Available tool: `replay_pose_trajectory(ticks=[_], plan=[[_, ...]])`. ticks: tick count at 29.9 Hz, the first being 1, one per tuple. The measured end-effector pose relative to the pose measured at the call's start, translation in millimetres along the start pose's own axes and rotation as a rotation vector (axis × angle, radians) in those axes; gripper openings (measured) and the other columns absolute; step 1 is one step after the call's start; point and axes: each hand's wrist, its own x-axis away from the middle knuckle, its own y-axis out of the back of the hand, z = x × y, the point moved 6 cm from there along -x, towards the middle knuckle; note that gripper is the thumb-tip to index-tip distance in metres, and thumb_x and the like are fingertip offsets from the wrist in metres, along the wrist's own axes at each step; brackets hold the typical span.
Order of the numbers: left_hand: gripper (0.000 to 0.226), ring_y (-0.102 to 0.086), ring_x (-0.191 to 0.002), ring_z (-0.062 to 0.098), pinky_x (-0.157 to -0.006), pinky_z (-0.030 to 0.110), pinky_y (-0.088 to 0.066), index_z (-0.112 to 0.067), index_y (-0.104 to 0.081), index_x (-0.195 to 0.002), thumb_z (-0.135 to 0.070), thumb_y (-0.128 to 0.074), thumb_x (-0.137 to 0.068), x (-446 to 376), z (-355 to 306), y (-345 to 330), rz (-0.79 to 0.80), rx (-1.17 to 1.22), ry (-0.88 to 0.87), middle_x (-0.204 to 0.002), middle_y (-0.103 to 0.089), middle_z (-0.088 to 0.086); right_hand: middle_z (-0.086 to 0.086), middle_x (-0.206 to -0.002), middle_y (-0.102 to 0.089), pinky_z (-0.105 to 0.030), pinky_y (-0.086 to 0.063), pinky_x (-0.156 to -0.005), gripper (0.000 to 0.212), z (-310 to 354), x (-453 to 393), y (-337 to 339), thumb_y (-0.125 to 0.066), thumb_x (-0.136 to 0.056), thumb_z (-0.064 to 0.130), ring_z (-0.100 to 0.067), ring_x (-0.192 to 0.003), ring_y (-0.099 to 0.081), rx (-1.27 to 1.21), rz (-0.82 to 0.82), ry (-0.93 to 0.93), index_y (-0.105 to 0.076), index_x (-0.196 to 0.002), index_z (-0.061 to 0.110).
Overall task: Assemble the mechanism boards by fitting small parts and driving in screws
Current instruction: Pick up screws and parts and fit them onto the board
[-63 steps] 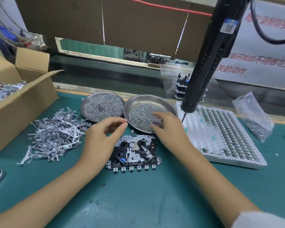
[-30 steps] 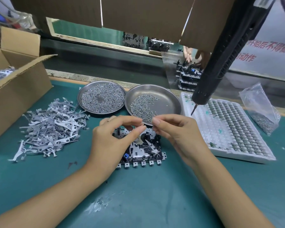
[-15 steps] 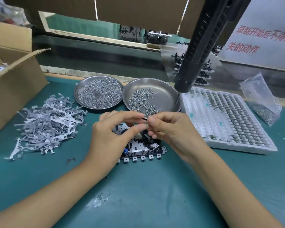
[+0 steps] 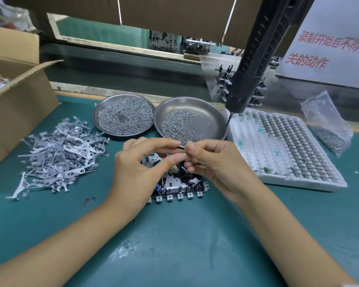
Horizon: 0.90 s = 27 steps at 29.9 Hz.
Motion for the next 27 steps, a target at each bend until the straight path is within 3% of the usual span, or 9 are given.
replay_pose_trajectory(ticks=[7,12,17,20,22,24,27], plan=[[0.02,-0.064,-0.082,0.008,-0.087,0.051,-0.044,-0.035,-0.068,-0.087,-0.032,-0.075,-0.068,1,-1,0,0.004,-0.001,0.006,-0.086,-0.071,-0.02,-0.002,-0.061,-0.065,-0.018,-0.05,-0.054,0.013,-1,-1,-1,-0.075,-0.059,0.025,-0.009,-0.054,-0.058,-0.022,0.045,-0.026,-0.071,-0.063,0.013],[0.022,-0.06,-0.085,0.006,-0.085,0.038,-0.044,-0.039,-0.068,-0.092,-0.034,-0.074,-0.072,3,-4,-5,0.058,-0.016,-0.009,-0.088,-0.069,-0.021,-0.007,-0.069,-0.067,-0.018,-0.047,-0.051,0.019,-3,-2,0,-0.075,-0.062,0.02,-0.011,-0.054,-0.056,-0.041,0.083,-0.084,-0.064,-0.076,0.011],[0.016,-0.061,-0.094,0.004,-0.091,0.049,-0.044,-0.037,-0.068,-0.095,-0.035,-0.064,-0.08,3,-1,-6,0.081,-0.006,-0.004,-0.099,-0.067,-0.018,-0.001,-0.069,-0.066,-0.02,-0.049,-0.058,0.015,24,6,15,-0.074,-0.068,0.031,-0.012,-0.059,-0.057,0.298,0.102,-0.042,-0.072,-0.077,0.018],[0.014,-0.062,-0.092,0.005,-0.091,0.041,-0.046,-0.04,-0.07,-0.091,-0.035,-0.068,-0.078,3,5,-1,0.025,0.013,0.044,-0.093,-0.068,-0.02,0.003,-0.067,-0.068,-0.017,-0.05,-0.058,0.005,52,12,61,-0.071,-0.083,0.017,-0.006,-0.057,-0.059,0.653,-0.1,0.019,-0.072,-0.084,0.013],[0.013,-0.063,-0.089,0.008,-0.088,0.034,-0.048,-0.043,-0.072,-0.086,-0.035,-0.069,-0.075,3,11,2,-0.016,0.038,0.109,-0.088,-0.069,-0.018,0.001,-0.068,-0.069,-0.017,-0.05,-0.055,0.006,67,16,103,-0.066,-0.087,0.009,-0.004,-0.054,-0.059,0.773,-0.345,0.057,-0.072,-0.089,0.008],[0.014,-0.064,-0.088,0.006,-0.086,0.026,-0.049,-0.043,-0.072,-0.086,-0.035,-0.07,-0.074,2,16,2,-0.027,0.062,0.152,-0.087,-0.071,-0.017,-0.006,-0.082,-0.07,-0.022,-0.05,-0.06,0.013,78,20,141,-0.062,-0.087,0.002,-0.009,-0.064,-0.06,0.941,-0.579,0.085,-0.071,-0.096,0.006],[0.011,-0.064,-0.085,-0.001,-0.078,0.012,-0.047,-0.041,-0.073,-0.083,-0.034,-0.071,-0.074,0,21,3,-0.039,0.071,0.18,-0.088,-0.071,-0.017,-0.013,-0.099,-0.069,-0.025,-0.044,-0.073,0.027,80,11,169,-0.057,-0.084,-0.008,-0.019,-0.081,-0.058,1.179,-0.627,0.074,-0.07,-0.104,0.005]])
